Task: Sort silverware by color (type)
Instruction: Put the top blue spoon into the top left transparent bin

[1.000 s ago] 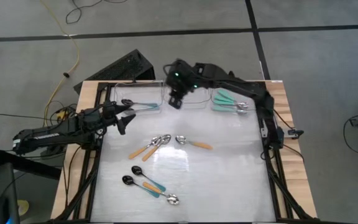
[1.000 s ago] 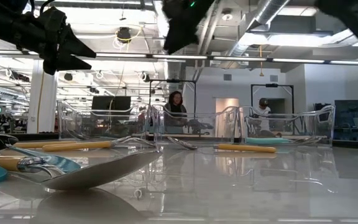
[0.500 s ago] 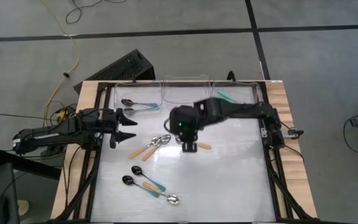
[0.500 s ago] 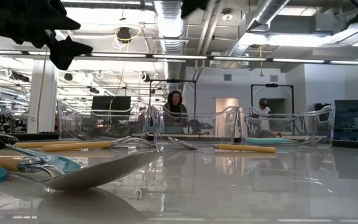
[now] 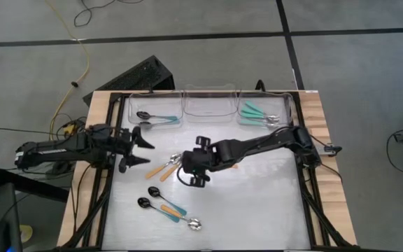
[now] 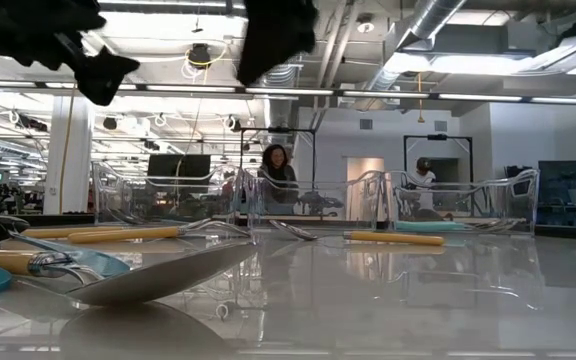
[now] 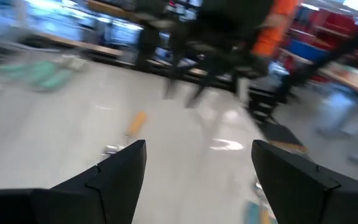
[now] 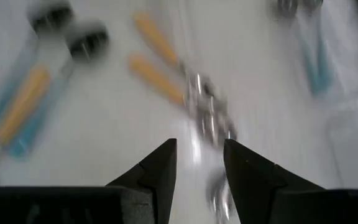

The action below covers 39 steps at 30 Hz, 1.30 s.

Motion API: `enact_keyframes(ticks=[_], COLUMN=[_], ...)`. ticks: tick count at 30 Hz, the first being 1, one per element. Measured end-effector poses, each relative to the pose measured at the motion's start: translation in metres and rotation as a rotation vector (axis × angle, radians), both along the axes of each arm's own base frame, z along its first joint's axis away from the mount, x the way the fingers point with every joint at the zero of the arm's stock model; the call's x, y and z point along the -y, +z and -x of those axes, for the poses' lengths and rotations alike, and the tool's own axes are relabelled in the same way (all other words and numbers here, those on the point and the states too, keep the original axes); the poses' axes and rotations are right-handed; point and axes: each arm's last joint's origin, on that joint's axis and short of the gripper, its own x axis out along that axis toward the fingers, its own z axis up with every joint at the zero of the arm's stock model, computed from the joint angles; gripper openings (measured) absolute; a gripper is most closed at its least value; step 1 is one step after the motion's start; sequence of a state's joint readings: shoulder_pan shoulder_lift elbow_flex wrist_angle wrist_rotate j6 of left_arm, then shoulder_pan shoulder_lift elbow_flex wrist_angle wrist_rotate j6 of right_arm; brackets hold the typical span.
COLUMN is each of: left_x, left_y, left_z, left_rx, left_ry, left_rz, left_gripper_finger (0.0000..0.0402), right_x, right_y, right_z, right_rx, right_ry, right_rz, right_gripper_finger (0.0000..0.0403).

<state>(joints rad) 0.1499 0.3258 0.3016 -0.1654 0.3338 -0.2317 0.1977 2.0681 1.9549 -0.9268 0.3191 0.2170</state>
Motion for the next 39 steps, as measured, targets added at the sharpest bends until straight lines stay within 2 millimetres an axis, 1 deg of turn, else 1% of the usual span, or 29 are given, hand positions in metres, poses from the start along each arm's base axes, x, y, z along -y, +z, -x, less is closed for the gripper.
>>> enact_keyframes(ticks=[2, 5, 9, 13, 18, 22, 24, 28, 32, 39], left_x=[0.005, 0.011, 0.021, 0.037, 0.061, 0.075, 0.080, 0.090, 0.099, 0.111], left_y=[-0.001, -0.002, -0.009, -0.017, -0.025, -0.035, -0.040, -0.047, -0.061, -0.061], left_z=[-0.001, -0.005, -0.015, -0.025, -0.030, -0.033, -0.036, -0.044, -0.051, -0.071], left_rx=[-0.009, -0.027, -0.078, -0.130, -0.162, -0.217, -0.229, -0.217, -0.282, -0.347], left_ry=[-0.036, -0.033, -0.032, -0.137, -0.277, -0.256, -0.240, -0.278, -0.342, -0.412], left_rz=[-0.001, -0.016, -0.075, -0.150, -0.192, -0.265, -0.301, -0.375, -0.479, -0.597], left_gripper_finger=[0.0277, 0.0277, 0.0277, 0.0277, 0.0277, 0.0277, 0.0277, 0.0277, 0.0277, 0.0277], right_x=[0.001, 0.001, -0.003, -0.009, -0.018, -0.021, -0.021, -0.021, -0.021, -0.021], right_y=[-0.004, -0.009, -0.014, -0.014, -0.014, -0.014, -0.014, -0.014, -0.013, -0.013], right_z=[0.004, 0.010, 0.023, 0.031, 0.033, 0.033, 0.033, 0.032, 0.031, 0.032], right_rx=[-0.053, -0.120, -0.231, -0.276, -0.271, -0.269, -0.269, -0.260, -0.255, -0.259], right_ry=[-0.030, -0.083, -0.132, -0.136, -0.119, -0.111, -0.111, -0.114, -0.114, -0.107], right_rz=[-0.006, -0.010, 0.040, 0.059, 0.077, 0.077, 0.077, 0.074, 0.073, 0.076], right_gripper_finger=[0.0158, 0.0158, 0.0158, 0.0158, 0.0158, 0.0158, 0.0158, 0.0158, 0.0158, 0.0158])
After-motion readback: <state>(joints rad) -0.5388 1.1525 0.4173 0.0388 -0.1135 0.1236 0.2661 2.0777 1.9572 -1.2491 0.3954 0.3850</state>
